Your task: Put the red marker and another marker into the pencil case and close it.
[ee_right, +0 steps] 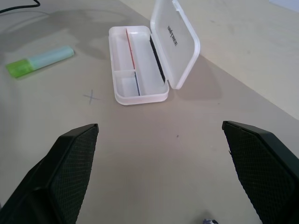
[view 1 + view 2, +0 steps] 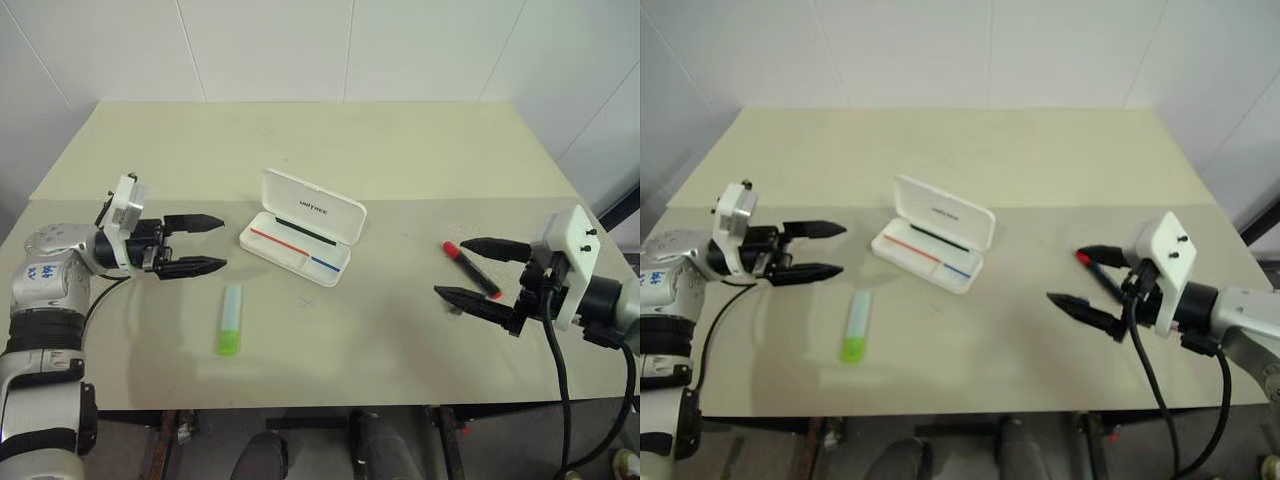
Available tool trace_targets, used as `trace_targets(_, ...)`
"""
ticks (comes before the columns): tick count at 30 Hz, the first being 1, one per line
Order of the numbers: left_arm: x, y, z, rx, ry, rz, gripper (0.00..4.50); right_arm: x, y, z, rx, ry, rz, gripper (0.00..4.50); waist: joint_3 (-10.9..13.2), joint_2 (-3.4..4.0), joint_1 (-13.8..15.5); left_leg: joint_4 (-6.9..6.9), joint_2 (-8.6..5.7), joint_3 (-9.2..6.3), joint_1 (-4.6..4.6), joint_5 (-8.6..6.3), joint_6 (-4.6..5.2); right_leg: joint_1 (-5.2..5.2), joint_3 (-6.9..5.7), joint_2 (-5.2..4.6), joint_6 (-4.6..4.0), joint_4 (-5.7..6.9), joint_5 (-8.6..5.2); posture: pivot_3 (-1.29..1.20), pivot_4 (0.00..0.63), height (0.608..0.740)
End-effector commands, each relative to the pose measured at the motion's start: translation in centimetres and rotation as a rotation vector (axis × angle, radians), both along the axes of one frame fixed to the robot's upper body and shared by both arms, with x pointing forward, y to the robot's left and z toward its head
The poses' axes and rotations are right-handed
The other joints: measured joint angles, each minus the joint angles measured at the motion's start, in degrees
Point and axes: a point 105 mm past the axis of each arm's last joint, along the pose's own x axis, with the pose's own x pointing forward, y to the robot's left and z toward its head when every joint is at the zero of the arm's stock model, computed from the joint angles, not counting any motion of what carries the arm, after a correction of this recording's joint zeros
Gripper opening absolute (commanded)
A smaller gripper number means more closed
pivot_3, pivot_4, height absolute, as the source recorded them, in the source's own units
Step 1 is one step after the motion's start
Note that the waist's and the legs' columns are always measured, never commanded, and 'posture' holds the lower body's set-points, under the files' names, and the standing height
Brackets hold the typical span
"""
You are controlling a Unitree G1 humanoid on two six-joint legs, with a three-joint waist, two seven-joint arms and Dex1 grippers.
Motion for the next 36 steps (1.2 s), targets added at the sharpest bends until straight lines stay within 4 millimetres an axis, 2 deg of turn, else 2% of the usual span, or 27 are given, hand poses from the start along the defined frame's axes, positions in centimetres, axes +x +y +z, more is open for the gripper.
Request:
trace_targets(1,-0.2,-0.4,0.8,0.009,-0.036,-0.079,4.46,-0.2,0.7,0.9,0.025,-0.048,0.009,4.5,0.0,0.0,0.0,0.0,0.0,0.0,0.0,0.0,0.0,0.0,0.0,0.0,0.0,0.0,0.0,0.0,0.15,0.74)
trace_targets(7,0.0,-1.6,0.7,-0.025,-0.044,-0.116,4.46,-0.5,1.4,0.9,0.065,-0.057,0.0,4.5,0.0,0.0,0.0,-0.02,0.0,-0.02,-0.01,-0.01,0.01,0.0,0.0,0.0,0.02,0.02,0.01,0.0,0.15,0.74)
trace_targets(9,0.1,-1.7,0.8,-0.031,-0.043,-0.123,4.46,-0.5,1.9,1.4,0.081,-0.079,0.0,4.5,0.0,-0.03,-0.1,0.0,0.0,-0.02,-0.04,-0.01,0.01,0.0,0.01,0.0,0.04,0.01,0.03,0.0,0.15,0.74)
trace_targets(15,0.5,-2.9,-0.3,-0.003,-0.029,-0.17,4.46,-1.1,3.0,1.7,0.118,-0.098,0.011,4.5,0.0,-0.03,0.1,0.0,0.0,-0.03,-0.02,0.0,0.01,0.0,0.01,0.0,0.04,0.02,0.03,0.0,0.15,0.74)
trace_targets(19,0.6,-3.5,-1.9,0.054,-0.016,-0.196,4.46,-1.9,4.4,1.0,0.184,-0.069,0.024,4.5,0.0,-0.03,0.4,-0.02,0.0,-0.06,-0.05,-0.01,0.01,0.0,0.0,0.01,0.04,0.0,0.03,0.0,0.15,0.74)
trace_targets(23,1.1,-3.8,-2.9,0.109,-0.017,-0.203,4.46,-2.2,4.9,0.4,0.236,-0.059,0.023,4.5,0.0,-0.04,0.8,-0.01,-0.01,-0.05,-0.03,-0.01,0.01,0.0,0.01,0.0,0.04,0.01,0.04,0.0,0.15,0.74)
trace_targets(26,2.2,-4.0,-3.2,0.144,-0.042,-0.182,4.46,-2.5,4.7,-0.3,0.248,-0.065,0.018,4.5,0.0,-0.07,1.3,0.03,-0.01,-0.03,-0.04,-0.01,0.02,0.0,0.0,0.01,0.03,0.01,0.04,0.0,0.15,0.74)
trace_targets(31,3.9,-6.5,-2.6,0.078,-0.069,-0.184,4.46,-4.1,3.1,-3.7,0.222,0.016,-0.022,4.5,0.0,-0.11,2.7,0.06,-0.06,-0.13,-0.09,-0.02,0.05,0.13,-0.05,0.07,0.09,-0.13,0.09,0.0,0.15,0.74)
trace_targets(33,4.1,-6.6,-2.5,0.069,-0.072,-0.18,4.46,-4.3,3.1,-4.2,0.213,0.021,-0.035,4.5,0.0,-0.11,2.4,0.11,-0.08,-0.08,-0.06,-0.06,0.12,0.28,-0.01,0.06,0.23,-0.12,0.17,0.0,0.15,0.74)
trace_targets(36,3.9,-7.1,-3.1,0.095,-0.031,-0.212,4.46,-3.7,3.2,-3.8,0.217,-0.019,-0.061,4.5,0.1,-0.21,1.3,0.14,-0.03,0.07,0.02,-0.09,0.17,0.36,0.03,0.04,0.22,-0.3,0.19,0.0,0.15,0.74)
